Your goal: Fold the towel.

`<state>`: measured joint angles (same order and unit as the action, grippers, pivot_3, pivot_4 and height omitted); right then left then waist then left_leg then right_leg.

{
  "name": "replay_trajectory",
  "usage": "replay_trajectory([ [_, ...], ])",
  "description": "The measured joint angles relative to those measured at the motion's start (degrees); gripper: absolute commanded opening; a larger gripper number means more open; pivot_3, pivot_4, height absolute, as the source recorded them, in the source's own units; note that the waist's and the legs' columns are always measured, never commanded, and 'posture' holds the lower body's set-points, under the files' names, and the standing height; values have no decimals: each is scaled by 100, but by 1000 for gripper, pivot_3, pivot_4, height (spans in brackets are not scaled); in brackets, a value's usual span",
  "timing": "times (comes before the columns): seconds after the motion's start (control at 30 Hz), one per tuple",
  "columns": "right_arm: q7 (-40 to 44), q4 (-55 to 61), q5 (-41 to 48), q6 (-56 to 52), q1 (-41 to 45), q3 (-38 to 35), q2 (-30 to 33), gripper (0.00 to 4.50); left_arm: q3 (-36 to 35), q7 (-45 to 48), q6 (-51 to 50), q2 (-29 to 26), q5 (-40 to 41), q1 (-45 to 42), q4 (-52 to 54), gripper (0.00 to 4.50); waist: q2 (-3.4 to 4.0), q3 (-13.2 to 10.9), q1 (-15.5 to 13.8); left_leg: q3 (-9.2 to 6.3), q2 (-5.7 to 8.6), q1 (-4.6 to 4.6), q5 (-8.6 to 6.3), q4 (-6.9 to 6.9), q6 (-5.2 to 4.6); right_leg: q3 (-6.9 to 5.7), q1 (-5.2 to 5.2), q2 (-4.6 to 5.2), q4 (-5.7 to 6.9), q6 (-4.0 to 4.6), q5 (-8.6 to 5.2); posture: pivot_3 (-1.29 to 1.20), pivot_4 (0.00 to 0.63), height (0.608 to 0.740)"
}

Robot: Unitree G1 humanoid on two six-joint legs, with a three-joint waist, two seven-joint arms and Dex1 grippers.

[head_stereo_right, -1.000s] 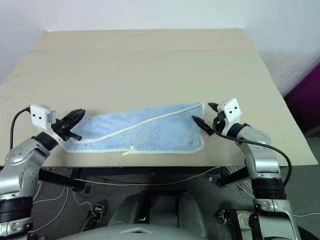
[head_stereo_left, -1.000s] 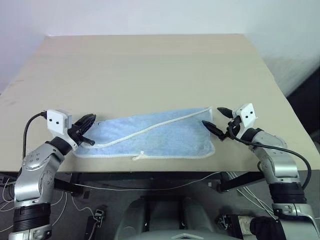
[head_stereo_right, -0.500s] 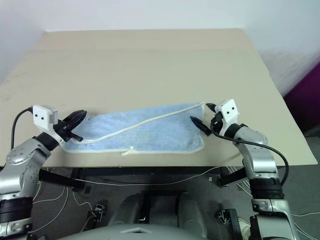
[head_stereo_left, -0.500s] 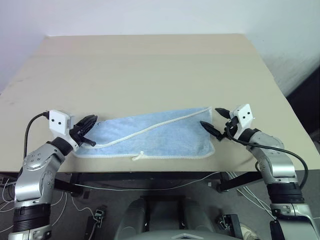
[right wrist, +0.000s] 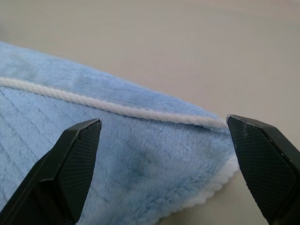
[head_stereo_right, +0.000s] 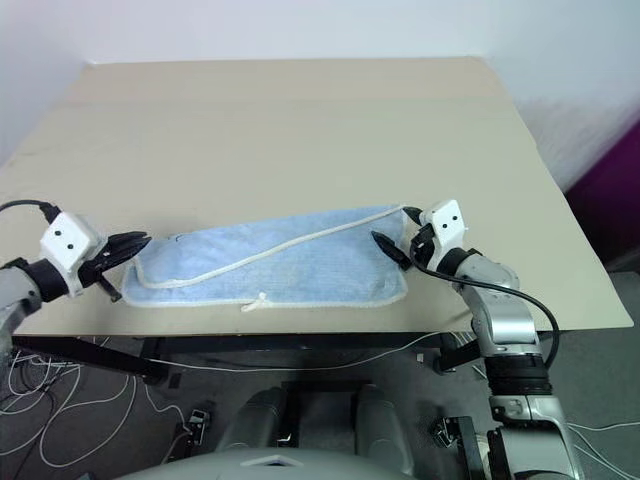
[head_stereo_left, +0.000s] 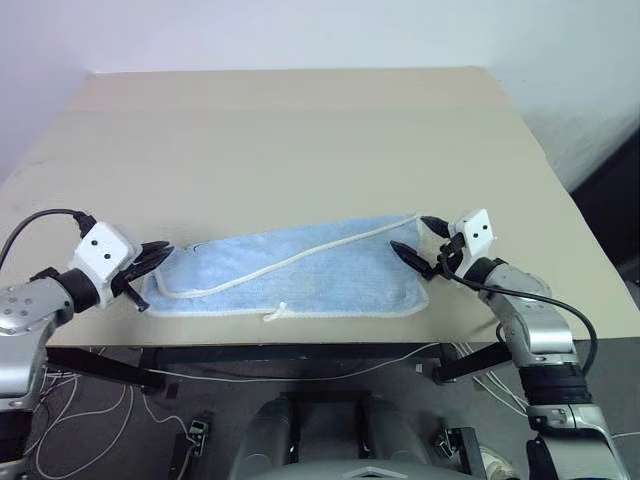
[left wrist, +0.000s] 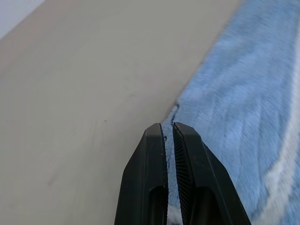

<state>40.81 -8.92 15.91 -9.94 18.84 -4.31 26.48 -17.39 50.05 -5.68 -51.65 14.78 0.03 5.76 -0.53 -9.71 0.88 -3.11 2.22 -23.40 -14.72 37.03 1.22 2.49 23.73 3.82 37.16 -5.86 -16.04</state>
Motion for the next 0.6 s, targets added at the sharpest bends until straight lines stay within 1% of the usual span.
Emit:
replay_trajectory([
  [0.07,23,-163,-18,77,148,2,1,4500,10,283,-9,-89,104,105,154,934,0,0,0,-1,0,0,0,0,0,0,0,1,0,0,0,0,150,740],
  [0.1,32,-174,-43,97,174,1,7,4500,10,479,-27,-157,200,199,206,1228,0,0,2,-1,-1,0,0,-2,0,1,0,1,-1,1,0,0,150,740],
  [0.17,67,-176,-68,104,179,10,8,4500,11,802,29,-290,234,364,212,1909,0,0,6,-1,-2,0,0,-3,0,1,1,1,-1,1,0,0,150,740],
  [0.2,80,-180,-87,106,177,9,18,4500,35,962,123,-363,201,440,155,2348,2,-1,8,0,-1,0,0,-3,0,2,1,1,-1,1,0,0,150,740],
  [0.33,0,-241,-119,182,187,-11,15,4500,267,1178,570,-322,67,108,-531,3619,2,-1,-24,-3,0,0,0,-1,0,-4,-3,2,-1,1,0,0,150,740],
  [0.4,-56,-165,-116,195,128,-32,-9,4500,374,1328,817,-296,58,-163,-956,3619,0,-1,-15,-2,1,0,-2,0,-3,-8,-1,1,-1,0,0,0,150,740],
  [0.6,-498,294,-108,275,-655,-186,-279,4500,632,1484,2276,-325,-472,-811,-2566,3619,1,-1,-6,0,0,0,-2,-2,-3,-8,1,-3,1,0,0,0,150,740],
])
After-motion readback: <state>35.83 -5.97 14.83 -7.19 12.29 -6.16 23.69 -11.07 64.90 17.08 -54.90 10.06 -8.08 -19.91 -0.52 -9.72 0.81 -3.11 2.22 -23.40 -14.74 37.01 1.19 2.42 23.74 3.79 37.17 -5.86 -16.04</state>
